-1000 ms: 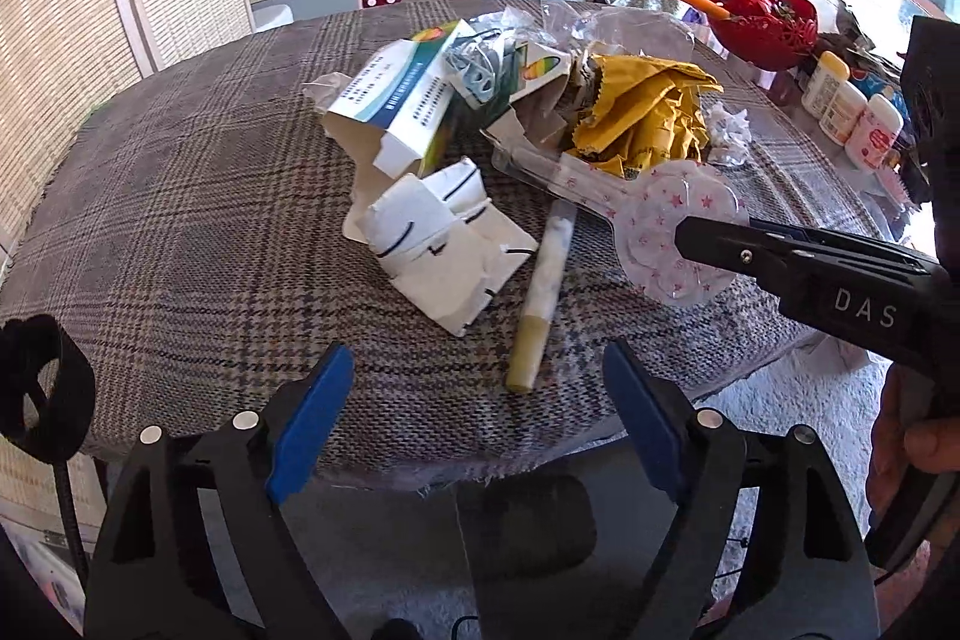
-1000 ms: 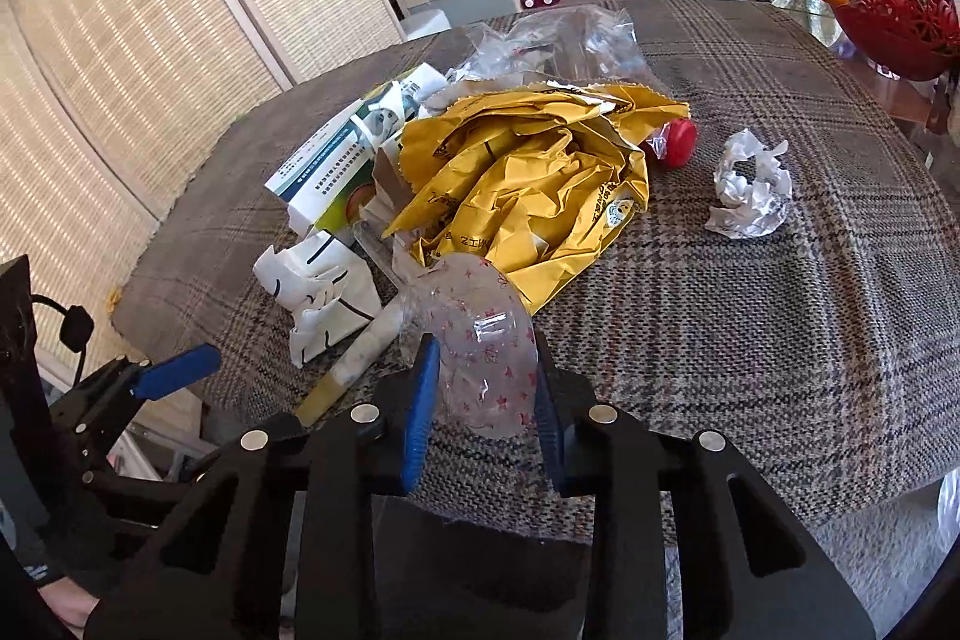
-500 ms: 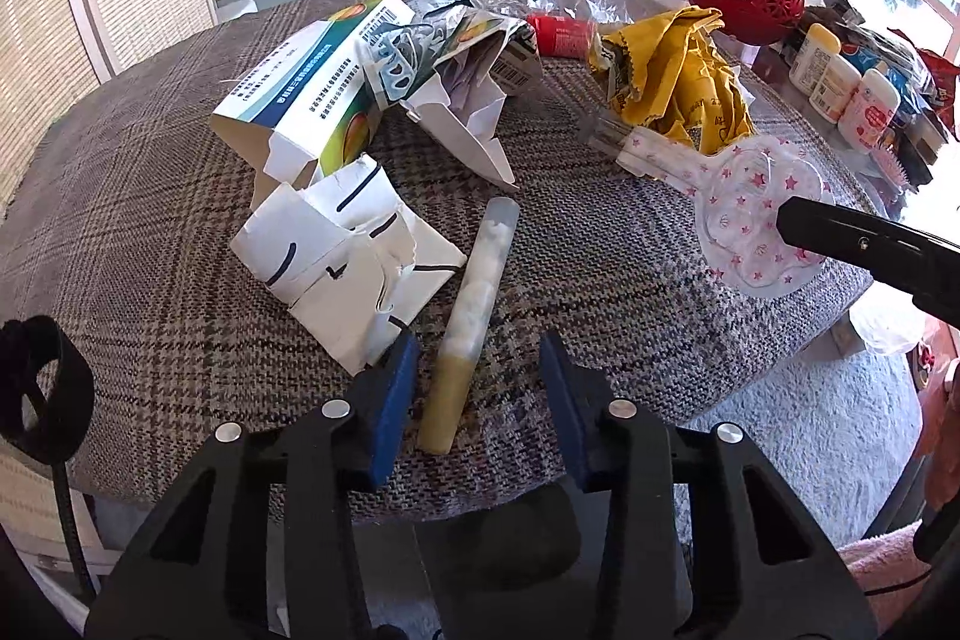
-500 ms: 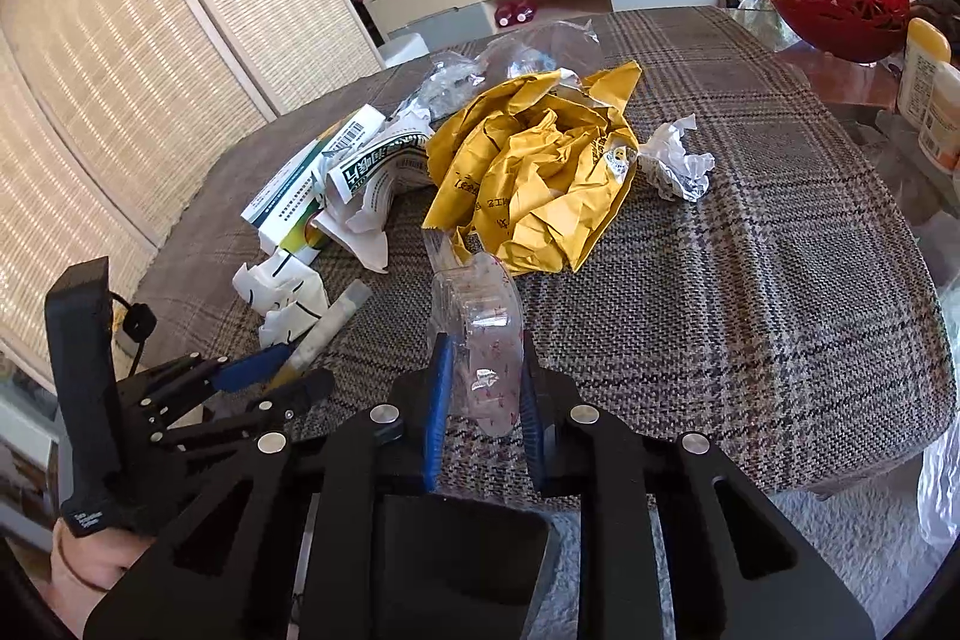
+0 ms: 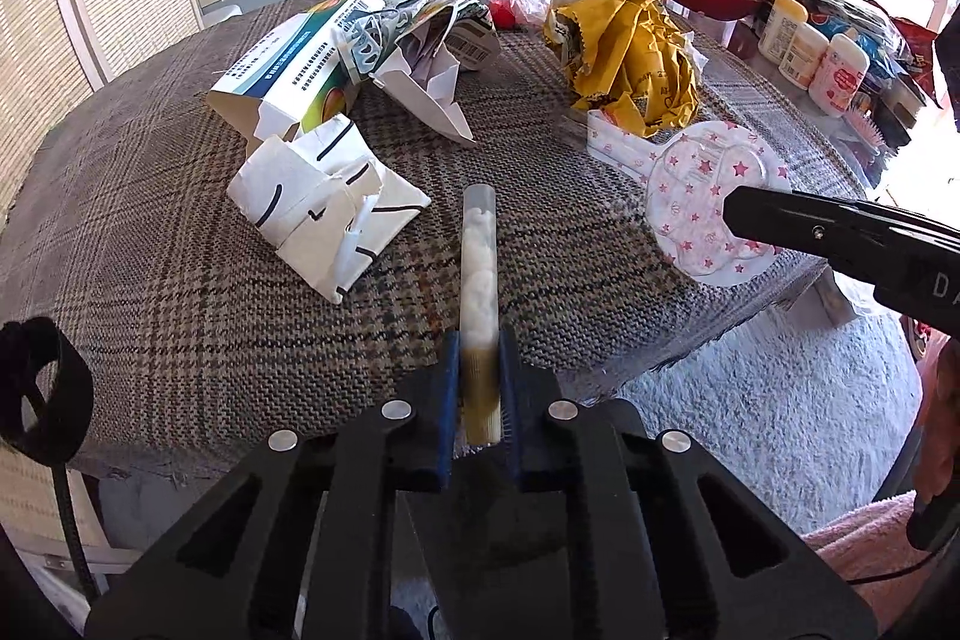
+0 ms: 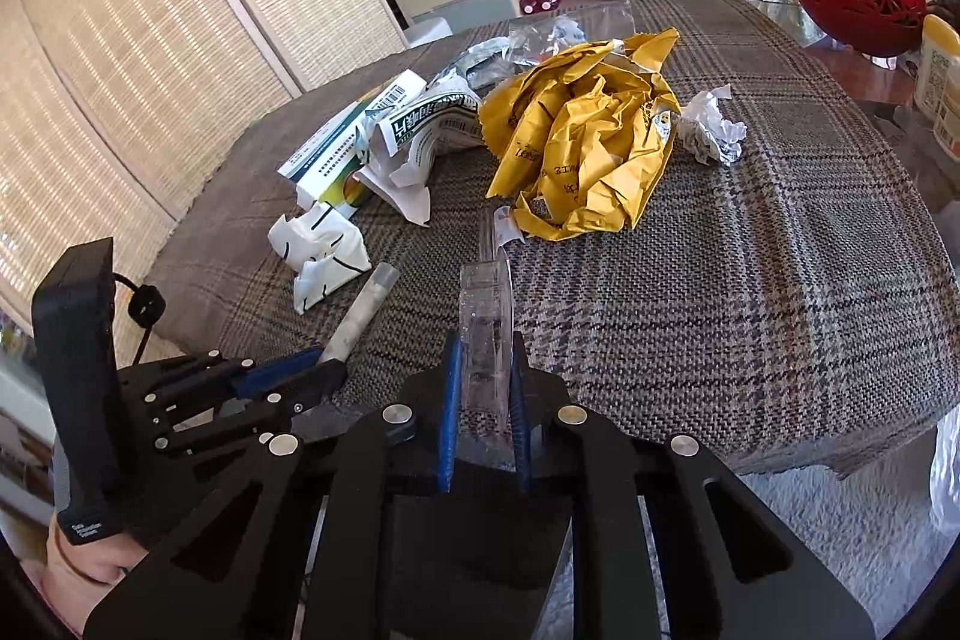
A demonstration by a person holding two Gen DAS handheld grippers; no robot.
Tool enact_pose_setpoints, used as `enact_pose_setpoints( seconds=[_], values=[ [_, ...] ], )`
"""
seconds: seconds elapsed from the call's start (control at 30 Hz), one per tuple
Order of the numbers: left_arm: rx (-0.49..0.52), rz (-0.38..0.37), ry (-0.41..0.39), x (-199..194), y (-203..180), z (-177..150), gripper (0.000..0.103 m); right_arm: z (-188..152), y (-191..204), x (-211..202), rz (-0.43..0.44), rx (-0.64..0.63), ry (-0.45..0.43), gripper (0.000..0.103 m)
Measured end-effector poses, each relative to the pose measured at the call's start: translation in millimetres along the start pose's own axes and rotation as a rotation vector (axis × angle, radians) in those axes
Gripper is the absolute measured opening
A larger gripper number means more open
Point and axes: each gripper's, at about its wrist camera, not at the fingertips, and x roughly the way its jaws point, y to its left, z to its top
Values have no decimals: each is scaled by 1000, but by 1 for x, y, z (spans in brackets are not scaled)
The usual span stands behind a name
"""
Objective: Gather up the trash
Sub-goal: 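Carry the tube and cup to the grey bin and release both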
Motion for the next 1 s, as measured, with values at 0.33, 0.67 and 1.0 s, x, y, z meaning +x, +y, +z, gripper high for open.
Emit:
enact_pose_setpoints(
  seconds=[0.33, 0.67, 1.0],
  values=[
    [-27, -7, -33, -43, -5, -38, 11, -30, 14, -39, 57, -9, -25, 16],
    [-68, -29, -9, -61, -12, -101, 12, -89, 18, -54, 109, 17, 22, 16],
    [-123, -45, 90, -27, -23, -157, 12, -146, 5, -5, 34, 111, 165, 16]
  ],
)
